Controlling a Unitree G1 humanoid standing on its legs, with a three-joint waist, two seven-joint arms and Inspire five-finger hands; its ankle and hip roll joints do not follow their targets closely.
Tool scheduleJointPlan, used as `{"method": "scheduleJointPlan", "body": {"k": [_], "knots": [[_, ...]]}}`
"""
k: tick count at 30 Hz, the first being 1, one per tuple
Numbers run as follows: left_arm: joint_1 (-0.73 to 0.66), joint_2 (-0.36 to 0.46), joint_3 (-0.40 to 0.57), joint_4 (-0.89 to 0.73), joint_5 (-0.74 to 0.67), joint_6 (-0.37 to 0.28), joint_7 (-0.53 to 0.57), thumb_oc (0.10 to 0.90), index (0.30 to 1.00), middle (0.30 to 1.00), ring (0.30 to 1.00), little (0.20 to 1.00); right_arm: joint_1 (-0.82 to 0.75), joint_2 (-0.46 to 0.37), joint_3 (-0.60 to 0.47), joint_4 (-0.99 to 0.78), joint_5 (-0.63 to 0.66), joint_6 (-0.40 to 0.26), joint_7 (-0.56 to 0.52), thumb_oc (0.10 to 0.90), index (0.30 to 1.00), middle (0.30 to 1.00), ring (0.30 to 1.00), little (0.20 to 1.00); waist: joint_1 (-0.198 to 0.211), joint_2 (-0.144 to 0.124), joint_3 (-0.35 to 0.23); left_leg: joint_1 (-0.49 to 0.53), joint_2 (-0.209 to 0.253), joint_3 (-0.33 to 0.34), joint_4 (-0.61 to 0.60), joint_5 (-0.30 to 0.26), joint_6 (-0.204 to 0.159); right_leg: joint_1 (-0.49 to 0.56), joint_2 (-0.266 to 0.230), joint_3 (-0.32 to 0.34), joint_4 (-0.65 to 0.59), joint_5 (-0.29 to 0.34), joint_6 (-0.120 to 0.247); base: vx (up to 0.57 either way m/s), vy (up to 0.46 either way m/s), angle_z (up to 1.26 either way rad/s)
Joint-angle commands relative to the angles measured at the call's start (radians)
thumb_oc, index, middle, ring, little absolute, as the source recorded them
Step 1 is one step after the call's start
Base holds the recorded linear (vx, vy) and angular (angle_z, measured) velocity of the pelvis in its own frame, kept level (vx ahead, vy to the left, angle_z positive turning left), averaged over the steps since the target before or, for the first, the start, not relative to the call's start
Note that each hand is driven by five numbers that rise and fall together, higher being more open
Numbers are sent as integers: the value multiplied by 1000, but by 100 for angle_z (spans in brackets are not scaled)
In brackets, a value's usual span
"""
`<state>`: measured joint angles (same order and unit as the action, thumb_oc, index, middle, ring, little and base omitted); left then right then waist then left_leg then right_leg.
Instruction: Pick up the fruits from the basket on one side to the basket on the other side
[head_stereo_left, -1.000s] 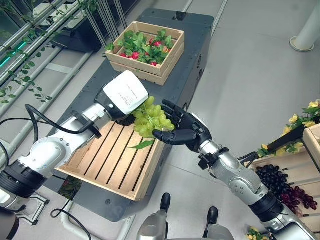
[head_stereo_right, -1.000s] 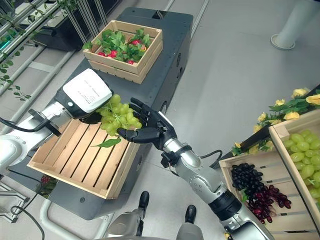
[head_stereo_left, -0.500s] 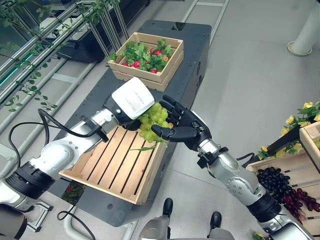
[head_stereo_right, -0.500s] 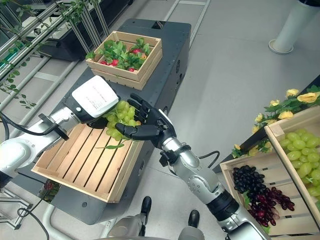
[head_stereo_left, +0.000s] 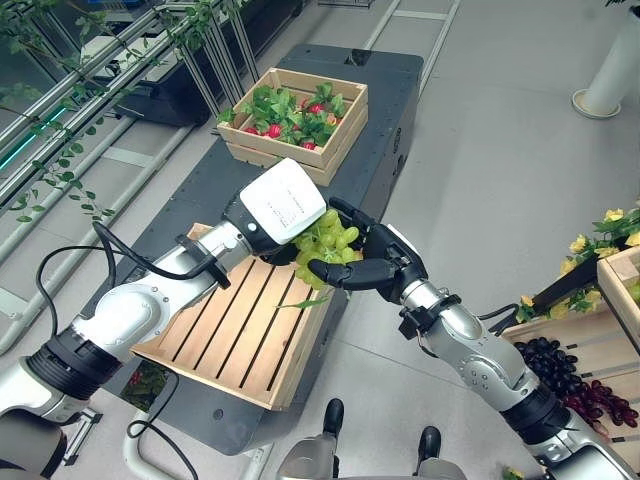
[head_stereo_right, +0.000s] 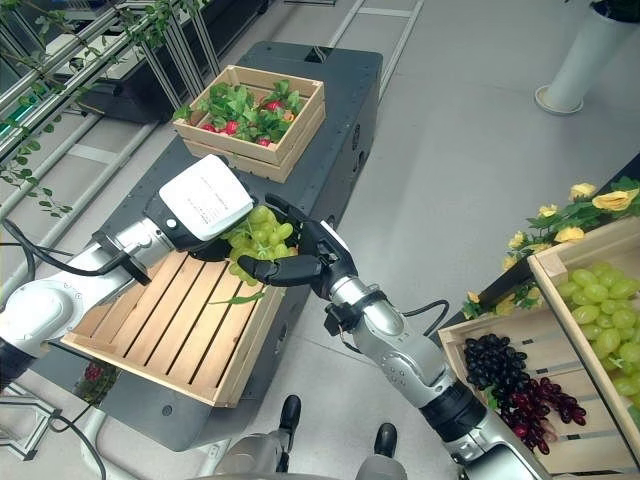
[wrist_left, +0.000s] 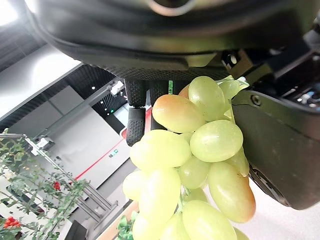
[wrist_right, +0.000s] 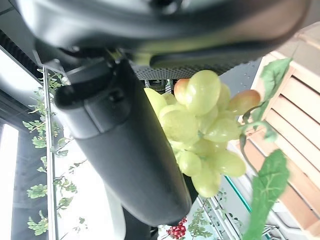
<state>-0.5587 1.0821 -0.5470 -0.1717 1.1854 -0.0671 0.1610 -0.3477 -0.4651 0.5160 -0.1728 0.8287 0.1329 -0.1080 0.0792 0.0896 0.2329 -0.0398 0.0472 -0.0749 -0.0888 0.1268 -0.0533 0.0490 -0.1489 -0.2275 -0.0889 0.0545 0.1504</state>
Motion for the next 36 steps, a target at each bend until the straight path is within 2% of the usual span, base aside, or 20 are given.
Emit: {"method": "scheduleJointPlan", "body": {"k": [1,4,5,6,8,9,22,29,35,36], "knots": [[-72,-36,79,16,14,52,54,400,300,300,300,300,-16,34,43,-118,-30,-42,79,800,900,900,900,900,9,-56,-233,96,-6,87,2,-135,-19,18,-35,29,2,-9,5,0,0,0],[-71,-41,86,6,20,46,54,400,300,300,300,300,-19,25,45,-119,-42,-27,84,800,900,900,900,900,10,-59,-234,98,-5,86,2,-135,-18,19,-34,31,2,-9,5,0,0,0],[-68,-44,90,1,22,43,56,400,300,300,300,300,-20,21,47,-121,-39,-24,82,776,865,865,865,865,10,-60,-234,99,-6,85,2,-135,-18,20,-34,31,2,-9,5,0,0,0],[-67,-46,91,-3,25,43,56,400,300,300,300,300,-19,21,48,-119,-38,-25,81,714,771,771,771,771,11,-61,-234,99,-6,84,2,-135,-18,21,-34,30,2,-9,5,0,0,0],[-66,-57,97,-13,31,39,52,400,300,300,300,300,-20,22,47,-113,-45,-26,78,419,328,328,328,328,10,-63,-236,100,-6,83,2,-136,-17,22,-33,31,2,-10,5,0,0,0],[-63,-61,101,-18,35,35,50,400,300,300,300,300,-19,24,47,-112,-51,-28,75,400,300,300,300,300,11,-63,-236,100,-5,81,2,-136,-18,22,-33,30,2,-9,5,0,0,0],[-50,-78,127,-49,34,13,32,400,300,300,300,300,-3,27,34,-119,-46,-36,66,400,300,300,300,300,8,-66,-240,102,-4,83,2,-139,-18,21,-33,35,2,-10,8,0,0,0],[-48,-89,137,-60,42,18,53,400,300,300,300,300,8,32,30,-105,-60,-42,61,400,300,300,300,300,6,-67,-242,104,-2,86,2,-139,-17,22,-34,37,2,-8,9,0,0,0],[-57,-90,143,-76,44,28,29,400,300,300,300,300,7,23,29,-116,-51,-35,70,400,300,300,300,300,2,-69,-242,105,0,88,2,-142,-18,20,-35,40,2,-8,10,0,0,0],[-60,-91,144,-75,43,27,28,400,300,300,300,300,5,20,28,-117,-46,-33,72,480,420,420,420,420,1,-69,-242,105,1,89,2,-142,-18,21,-35,40,2,-9,10,0,0,0]]}}
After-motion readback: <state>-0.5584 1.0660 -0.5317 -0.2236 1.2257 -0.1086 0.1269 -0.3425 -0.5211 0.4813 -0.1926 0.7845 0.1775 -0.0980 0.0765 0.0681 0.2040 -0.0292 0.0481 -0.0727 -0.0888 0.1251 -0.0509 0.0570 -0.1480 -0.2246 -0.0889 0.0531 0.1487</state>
